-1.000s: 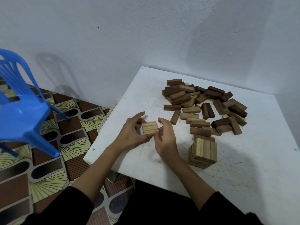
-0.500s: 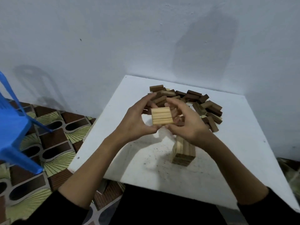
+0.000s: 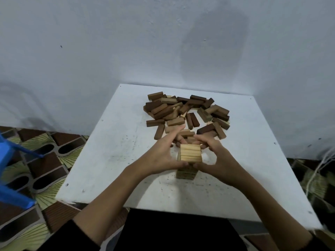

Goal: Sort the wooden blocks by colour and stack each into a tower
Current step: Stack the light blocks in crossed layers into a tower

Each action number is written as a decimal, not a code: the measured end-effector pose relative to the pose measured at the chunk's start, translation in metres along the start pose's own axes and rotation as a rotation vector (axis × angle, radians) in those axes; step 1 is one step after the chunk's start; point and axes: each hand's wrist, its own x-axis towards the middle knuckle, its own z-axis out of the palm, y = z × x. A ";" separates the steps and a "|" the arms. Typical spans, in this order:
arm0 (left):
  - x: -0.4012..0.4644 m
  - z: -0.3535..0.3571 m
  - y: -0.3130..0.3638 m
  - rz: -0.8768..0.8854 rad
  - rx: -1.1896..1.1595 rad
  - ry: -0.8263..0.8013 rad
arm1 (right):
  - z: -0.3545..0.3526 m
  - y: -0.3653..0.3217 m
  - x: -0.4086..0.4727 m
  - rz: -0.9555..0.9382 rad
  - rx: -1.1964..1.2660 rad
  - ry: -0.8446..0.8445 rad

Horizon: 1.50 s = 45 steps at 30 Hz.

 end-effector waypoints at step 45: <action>-0.003 0.017 -0.019 -0.010 -0.052 0.049 | 0.012 0.007 0.002 -0.066 -0.130 -0.039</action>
